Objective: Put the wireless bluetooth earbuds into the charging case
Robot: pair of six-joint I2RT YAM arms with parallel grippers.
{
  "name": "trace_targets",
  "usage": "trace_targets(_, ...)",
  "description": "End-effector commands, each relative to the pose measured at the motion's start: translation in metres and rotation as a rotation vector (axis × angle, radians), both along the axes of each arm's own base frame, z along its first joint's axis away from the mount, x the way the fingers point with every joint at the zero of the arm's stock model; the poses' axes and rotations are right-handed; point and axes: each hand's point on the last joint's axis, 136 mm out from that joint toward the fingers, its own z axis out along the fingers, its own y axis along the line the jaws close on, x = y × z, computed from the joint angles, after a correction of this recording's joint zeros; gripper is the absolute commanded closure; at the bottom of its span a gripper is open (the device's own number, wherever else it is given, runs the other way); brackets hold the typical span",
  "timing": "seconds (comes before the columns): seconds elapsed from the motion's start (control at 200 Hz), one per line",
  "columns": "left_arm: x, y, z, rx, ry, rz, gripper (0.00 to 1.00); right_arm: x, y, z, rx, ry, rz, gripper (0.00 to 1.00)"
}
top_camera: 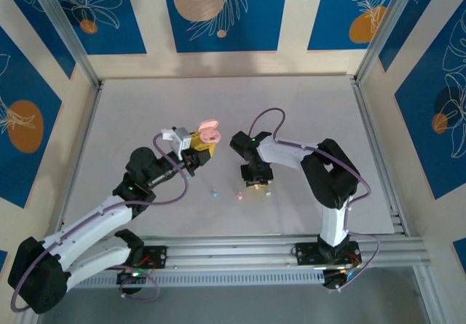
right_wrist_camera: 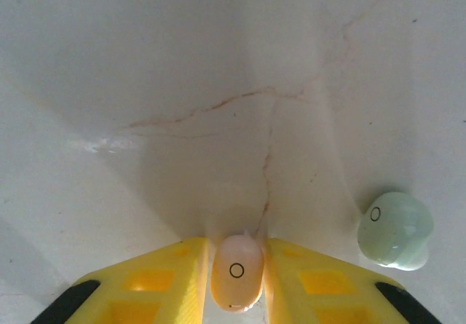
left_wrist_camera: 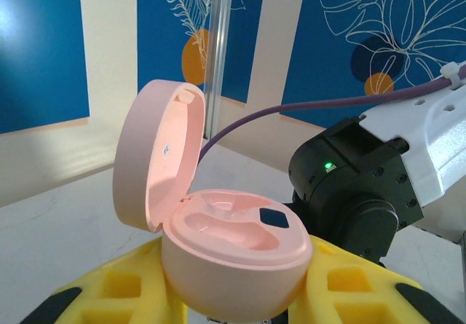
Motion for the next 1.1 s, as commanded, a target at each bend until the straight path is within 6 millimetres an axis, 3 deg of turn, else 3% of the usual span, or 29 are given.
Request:
trace_targets(0.0,0.000,0.003,0.013,-0.004,-0.045,0.021,0.70,-0.001,0.002,0.003,-0.002,0.010,0.010,0.70)
trace_targets(0.4,0.001,0.001,0.012,-0.005,-0.039,0.012,0.70,0.003,0.012,0.002,0.084,0.031,-0.014,0.67)
trace_targets(0.62,0.001,0.001,0.013,-0.007,-0.038,0.011,0.70,0.010,0.003,0.000,0.066,0.029,-0.032,0.68)
trace_targets(1.096,0.001,0.000,0.012,-0.006,-0.036,0.009,0.70,-0.002,0.006,-0.005,0.081,0.065,-0.064,0.68)
